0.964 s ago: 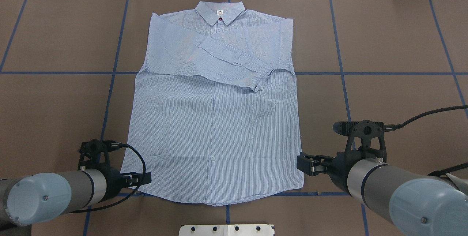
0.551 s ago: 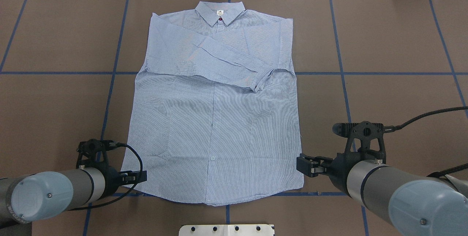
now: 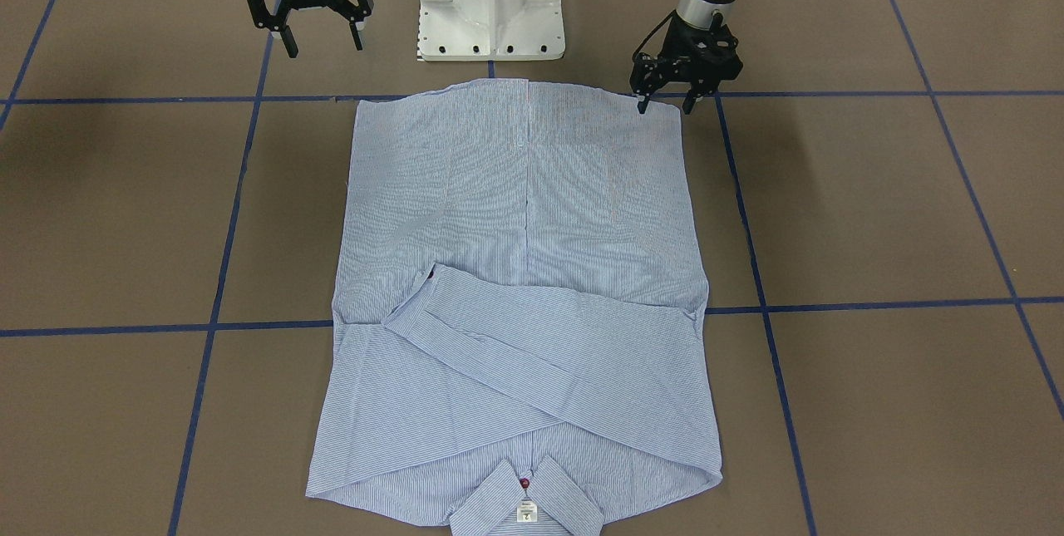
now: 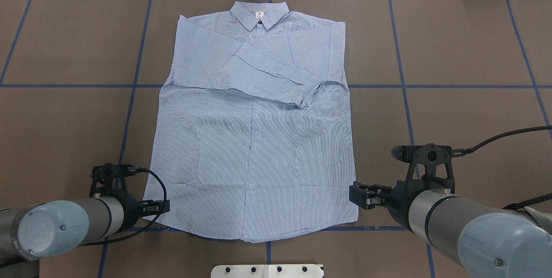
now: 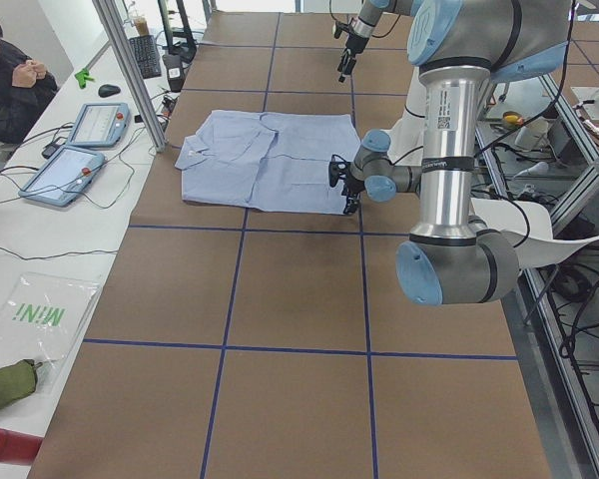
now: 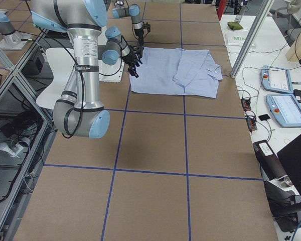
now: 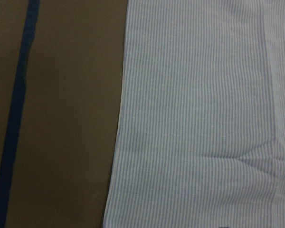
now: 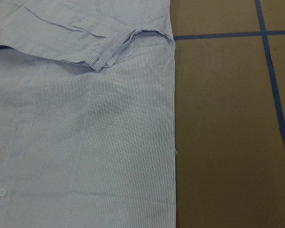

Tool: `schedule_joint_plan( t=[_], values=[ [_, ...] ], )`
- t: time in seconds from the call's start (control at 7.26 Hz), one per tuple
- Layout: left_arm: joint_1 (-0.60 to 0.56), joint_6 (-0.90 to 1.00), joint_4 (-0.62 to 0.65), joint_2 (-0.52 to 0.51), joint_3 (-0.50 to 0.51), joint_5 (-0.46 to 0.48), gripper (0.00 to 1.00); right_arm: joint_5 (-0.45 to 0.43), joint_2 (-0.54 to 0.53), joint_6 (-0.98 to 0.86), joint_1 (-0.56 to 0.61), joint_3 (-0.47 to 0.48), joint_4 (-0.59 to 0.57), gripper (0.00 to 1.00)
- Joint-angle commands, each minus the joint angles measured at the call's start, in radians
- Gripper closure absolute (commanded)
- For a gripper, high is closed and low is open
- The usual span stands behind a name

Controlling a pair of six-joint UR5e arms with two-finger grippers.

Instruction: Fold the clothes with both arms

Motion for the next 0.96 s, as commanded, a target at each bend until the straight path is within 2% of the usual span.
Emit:
schedule_joint_plan(
  t=[0.0,0.41,0.55,0.69,0.83],
  values=[
    [0.003,-0.002,0.0,0.001,0.009,-0.001,0.18,-0.002,0.0,0.0,-0.003,-0.002,0.0,0.0],
    [0.008,-0.002,0.0,0.005,0.01,-0.001,0.23,-0.012,-0.002,0.0,-0.003,-0.006,0.0,0.0],
    [0.008,-0.005,0.0,0.005,0.01,-0.001,0.32,-0.012,-0.002,0.0,-0.002,-0.006,0.0,0.0],
    [0.009,-0.002,0.001,0.005,0.01,-0.001,0.51,-0.012,-0.002,0.002,-0.003,-0.008,0.0,0.0],
    [0.009,-0.002,0.001,0.005,0.015,-0.001,0.52,-0.012,-0.002,0.002,-0.003,-0.008,0.0,0.0]
  ],
)
